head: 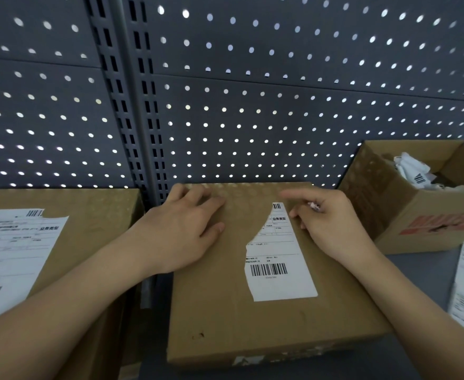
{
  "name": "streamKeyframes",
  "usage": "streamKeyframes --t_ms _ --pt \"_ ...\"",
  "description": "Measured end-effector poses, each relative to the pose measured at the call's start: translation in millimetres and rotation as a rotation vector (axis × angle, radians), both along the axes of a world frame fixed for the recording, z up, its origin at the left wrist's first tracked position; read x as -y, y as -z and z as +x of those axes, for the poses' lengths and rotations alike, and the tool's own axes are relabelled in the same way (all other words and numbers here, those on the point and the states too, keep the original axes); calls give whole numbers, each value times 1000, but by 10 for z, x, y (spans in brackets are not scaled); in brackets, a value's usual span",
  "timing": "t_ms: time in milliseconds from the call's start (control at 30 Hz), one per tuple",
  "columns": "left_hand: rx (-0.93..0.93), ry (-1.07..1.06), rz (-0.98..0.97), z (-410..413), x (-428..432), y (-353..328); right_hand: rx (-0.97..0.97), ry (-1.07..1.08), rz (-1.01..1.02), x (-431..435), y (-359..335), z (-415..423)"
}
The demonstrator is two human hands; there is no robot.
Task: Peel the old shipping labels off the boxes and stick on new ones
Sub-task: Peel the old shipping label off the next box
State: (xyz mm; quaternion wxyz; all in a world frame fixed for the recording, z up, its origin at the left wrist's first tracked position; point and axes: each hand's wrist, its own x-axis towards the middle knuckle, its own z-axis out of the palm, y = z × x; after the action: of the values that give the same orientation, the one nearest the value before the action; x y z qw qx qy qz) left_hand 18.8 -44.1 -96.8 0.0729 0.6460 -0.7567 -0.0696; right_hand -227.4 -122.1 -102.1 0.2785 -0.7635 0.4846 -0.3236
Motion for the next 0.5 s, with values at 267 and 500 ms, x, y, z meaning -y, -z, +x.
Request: streamKeyframes --t_ms 267,500 --pt "-10 -9 -2 -8 -8 -19 -26 -121 -31 -67 -5 28" --pt "-26 -61 -1 -30 -4 -28 -55 -156 -50 -201 -48 105"
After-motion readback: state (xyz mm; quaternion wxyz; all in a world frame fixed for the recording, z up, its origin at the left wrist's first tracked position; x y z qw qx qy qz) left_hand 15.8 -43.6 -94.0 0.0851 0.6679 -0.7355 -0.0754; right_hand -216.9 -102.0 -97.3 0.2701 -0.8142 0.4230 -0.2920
